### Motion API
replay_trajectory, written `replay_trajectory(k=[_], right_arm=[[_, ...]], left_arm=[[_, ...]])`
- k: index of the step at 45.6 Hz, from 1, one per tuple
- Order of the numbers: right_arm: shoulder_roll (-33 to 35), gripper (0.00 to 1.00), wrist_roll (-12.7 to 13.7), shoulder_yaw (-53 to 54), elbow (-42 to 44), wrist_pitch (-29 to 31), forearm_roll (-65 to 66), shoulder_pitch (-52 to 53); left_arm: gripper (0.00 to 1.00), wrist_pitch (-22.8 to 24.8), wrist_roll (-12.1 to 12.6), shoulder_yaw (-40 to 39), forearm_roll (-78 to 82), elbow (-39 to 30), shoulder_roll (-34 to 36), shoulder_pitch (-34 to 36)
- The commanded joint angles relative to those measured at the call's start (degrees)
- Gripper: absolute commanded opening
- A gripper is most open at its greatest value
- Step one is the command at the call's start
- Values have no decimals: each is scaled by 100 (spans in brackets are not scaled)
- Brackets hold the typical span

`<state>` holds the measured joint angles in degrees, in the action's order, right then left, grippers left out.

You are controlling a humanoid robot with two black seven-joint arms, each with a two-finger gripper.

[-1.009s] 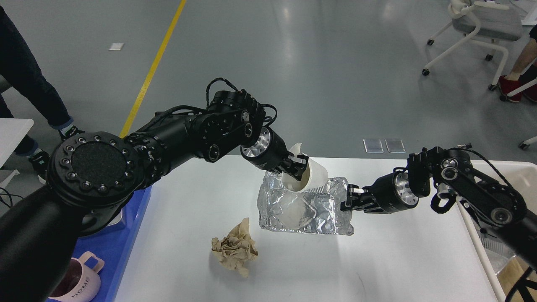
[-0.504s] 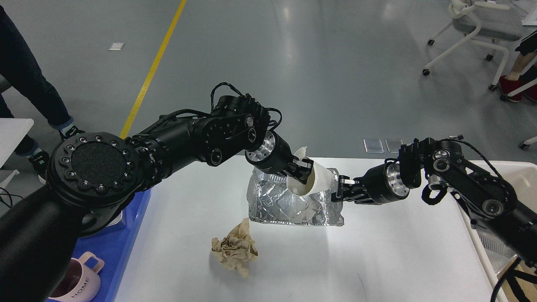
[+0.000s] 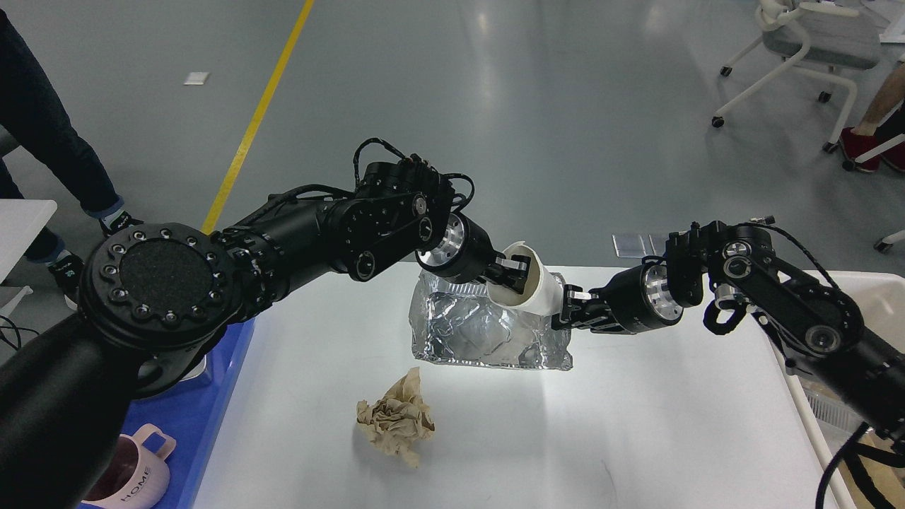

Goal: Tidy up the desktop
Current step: 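Lower the paper cup into the foil tray held by the right gripper, then open the left gripper and raise it away from the cup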

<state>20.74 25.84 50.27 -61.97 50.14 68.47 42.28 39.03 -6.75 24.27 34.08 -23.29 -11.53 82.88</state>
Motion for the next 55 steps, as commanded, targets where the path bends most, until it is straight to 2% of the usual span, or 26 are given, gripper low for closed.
replay_trajectory(k=[1, 12, 23, 31, 36, 40, 46, 51, 55], right_arm=[[0, 0, 0, 0, -8, 4, 0, -1], [9, 0, 0, 0, -17, 4, 0, -18], [62, 0, 0, 0, -8, 13, 0, -36], [62, 0, 0, -9, 1, 22, 9, -97], [70, 0, 0, -18, 1, 22, 9, -124], [97, 0, 0, -26, 1, 31, 9, -141], [246, 0, 0, -18, 1, 31, 0, -229], [316, 0, 0, 17, -8, 31, 0, -361], [422, 0, -9, 53, -8, 31, -9, -396]], left_arm=[[88, -106, -2, -1, -15, 0, -8, -17], [96, -97, 7, -1, -24, 9, 1, -9], [97, -115, 16, -54, -68, 88, 45, -17], [97, -132, -19, -98, -77, 299, 273, -44], [97, -132, -63, -211, -190, 343, 712, -17], [97, -123, -37, -571, -480, 343, 1143, 0], [97, -132, -169, -1326, -604, 343, 1907, 18], [97, -132, -572, -2477, -604, 291, 2479, -122], [97, -246, -863, -3391, -604, 282, 2725, -579]])
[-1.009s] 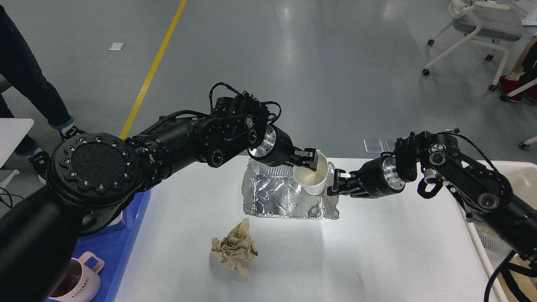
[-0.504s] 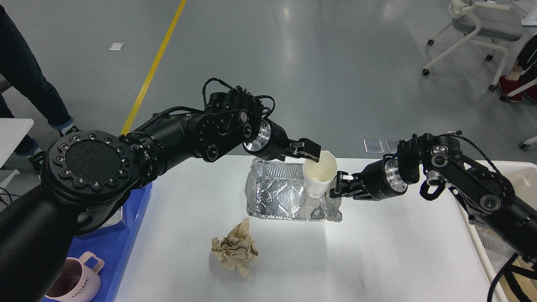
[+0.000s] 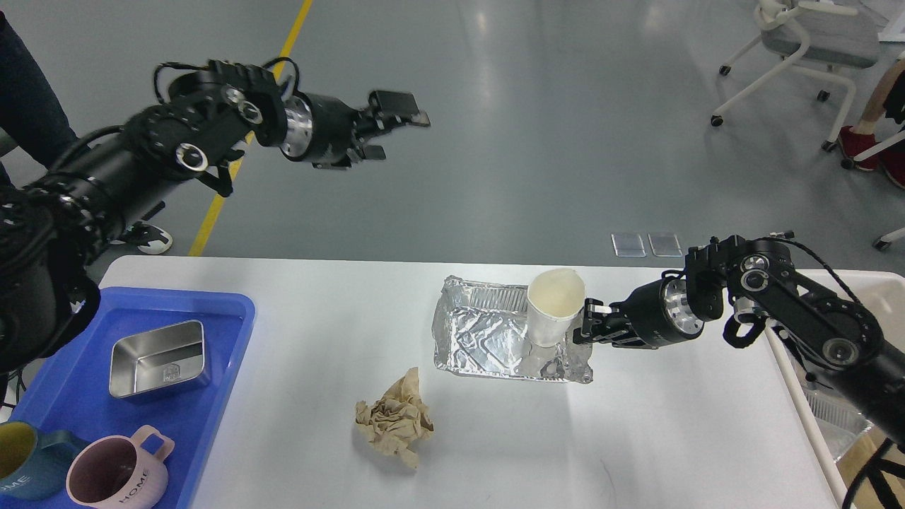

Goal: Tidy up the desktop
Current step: 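Open the left gripper and raise it away from the cup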

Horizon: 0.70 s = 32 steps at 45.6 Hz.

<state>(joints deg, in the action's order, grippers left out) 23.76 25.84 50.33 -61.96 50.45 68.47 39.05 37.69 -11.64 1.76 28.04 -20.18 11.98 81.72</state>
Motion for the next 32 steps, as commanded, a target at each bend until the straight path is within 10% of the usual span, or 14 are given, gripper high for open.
replay_trajectory(k=[1, 8, 17, 32], right_arm=[[138, 0, -9, 56, -9, 0, -10, -73], [199, 0, -9, 258, 9, 0, -18, -90], [340, 0, -9, 442, -27, -9, -27, -292], [358, 0, -9, 618, -9, -18, -27, -460]], left_arm=[[97, -199, -426, -1369, 0, -30, 445, -551], [97, -894, -1295, -2890, 0, -143, 595, -1377], [97, -1115, -3097, -4042, 0, -319, 595, -2458], [97, -1343, -2633, -2656, 158, -1928, 2114, -3329]])
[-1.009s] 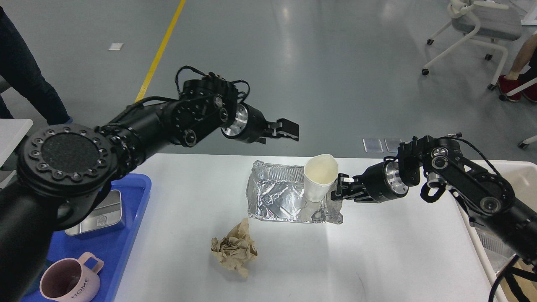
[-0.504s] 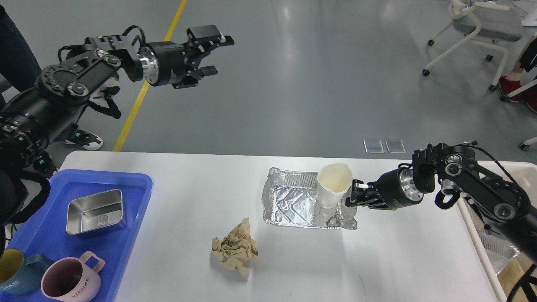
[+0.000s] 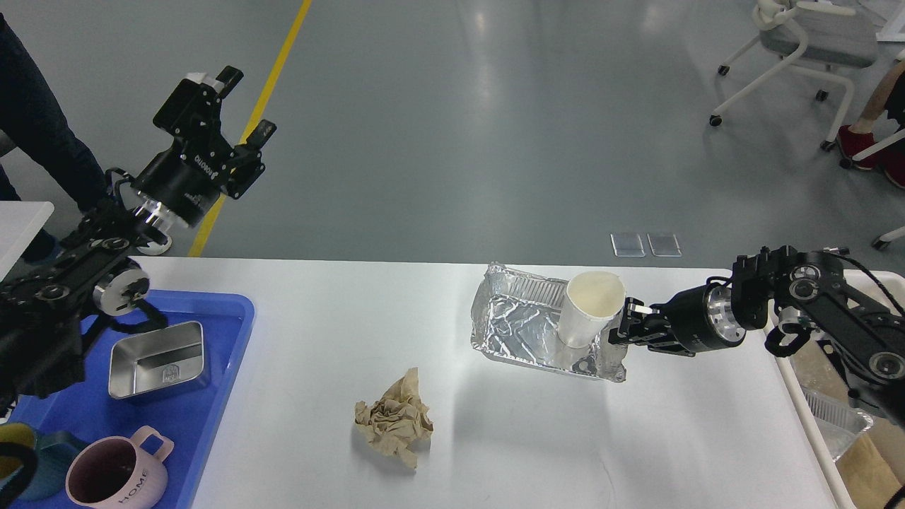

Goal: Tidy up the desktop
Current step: 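Open the left gripper and raise it away from the cup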

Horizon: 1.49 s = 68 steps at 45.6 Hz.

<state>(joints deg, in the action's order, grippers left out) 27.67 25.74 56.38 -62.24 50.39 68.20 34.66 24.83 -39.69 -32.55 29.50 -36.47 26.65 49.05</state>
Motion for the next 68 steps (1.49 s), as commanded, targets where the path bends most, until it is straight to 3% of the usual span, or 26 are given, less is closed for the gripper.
replay_trajectory(k=[1, 5, 13, 18, 29, 43, 50, 60, 68], right_arm=[[-42, 0, 1, 13, 19, -11, 1, -21], [-69, 0, 1, 13, 19, -20, 1, -30], [-95, 0, 1, 13, 10, -20, 1, -21], [-95, 0, 1, 48, -8, -20, 1, -12], [-95, 0, 1, 92, -8, -20, 1, 23], [-51, 0, 1, 162, -16, -29, 1, 23], [-51, 0, 1, 180, -34, -29, 1, -3], [-69, 0, 18, 163, -60, 15, 1, -29], [-60, 0, 9, 127, -306, 85, -8, -91]], left_arm=[[97, -57, 172, 906, 3, -317, 753, -62], [97, -66, 190, 1381, 3, -571, 1307, -124], [97, -294, 251, 2646, 38, -1766, 2651, -256], [97, -304, 348, 3491, 327, -2048, 3284, -194], [97, 364, 542, 3553, 1610, -2743, 4779, 69], [97, 1199, 524, 3527, 2710, -2760, 5289, 904], [97, 1358, 524, 3527, 2833, -2751, 5544, 1098], [97, 1402, 744, 3536, 2921, -2751, 5422, 1098], [97, 1305, 779, 3527, 2939, -2725, 4640, 1343]])
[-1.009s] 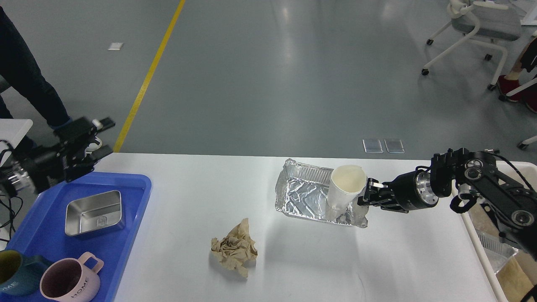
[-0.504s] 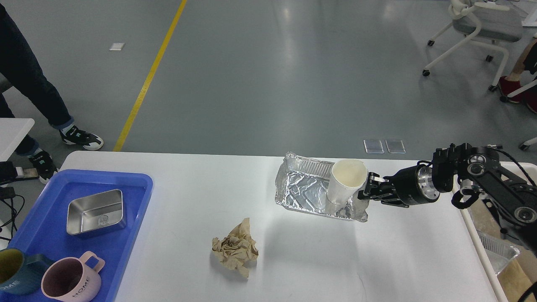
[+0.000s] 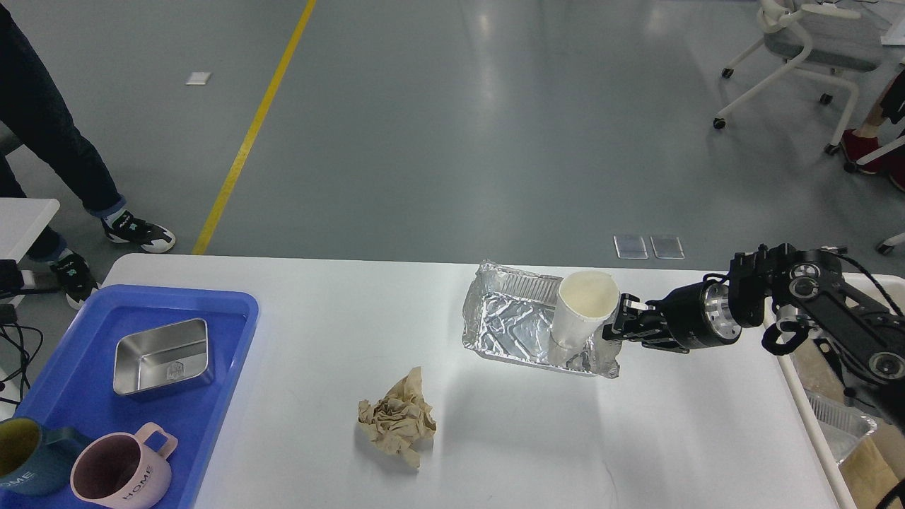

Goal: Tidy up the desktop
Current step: 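Open the left gripper and raise it away from the cup, then reach the left gripper down to the crumpled brown paper and grasp it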

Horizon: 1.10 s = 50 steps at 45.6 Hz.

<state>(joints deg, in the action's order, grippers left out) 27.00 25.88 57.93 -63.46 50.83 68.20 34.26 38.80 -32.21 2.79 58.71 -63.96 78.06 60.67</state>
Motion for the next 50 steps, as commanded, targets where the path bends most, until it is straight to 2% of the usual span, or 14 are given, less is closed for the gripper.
replay_trajectory(k=[1, 14, 21, 27, 32, 37, 46, 47, 50], right_arm=[[-1, 0, -5, -36, -228, 41, -8, -60], [-19, 0, -5, -62, -325, 76, -8, -43], [16, 0, -5, -71, -325, 76, -8, -51], [7, 0, -5, -106, -316, 76, 1, -60], [-2, 0, 4, -106, -316, 76, 1, -60], [-2, 0, 4, -115, -316, 76, 9, -60], [-1, 0, 4, -115, -299, 76, 9, -69], [-2, 0, 4, -115, -299, 76, 9, -78], [-2, 0, 4, -115, -290, 76, 18, -78]], left_arm=[[97, -109, 30, -6, 17, 24, -607, 217], [97, -1102, 22, 38, 517, 349, -2233, 261], [97, -1182, 135, 82, 685, 1112, -3348, 200], [97, -848, 671, 90, 685, 1860, -4289, 209], [99, -32, 1268, 21, 562, 2010, -4685, 270], [100, 409, 1866, 3, 369, 2116, -5195, 314], [100, 928, 2614, 29, -26, 2169, -5538, 323], [100, 1032, 2780, 12, -27, 2169, -5582, 323], [100, 1130, 2983, 29, -35, 2177, -5653, 323]])
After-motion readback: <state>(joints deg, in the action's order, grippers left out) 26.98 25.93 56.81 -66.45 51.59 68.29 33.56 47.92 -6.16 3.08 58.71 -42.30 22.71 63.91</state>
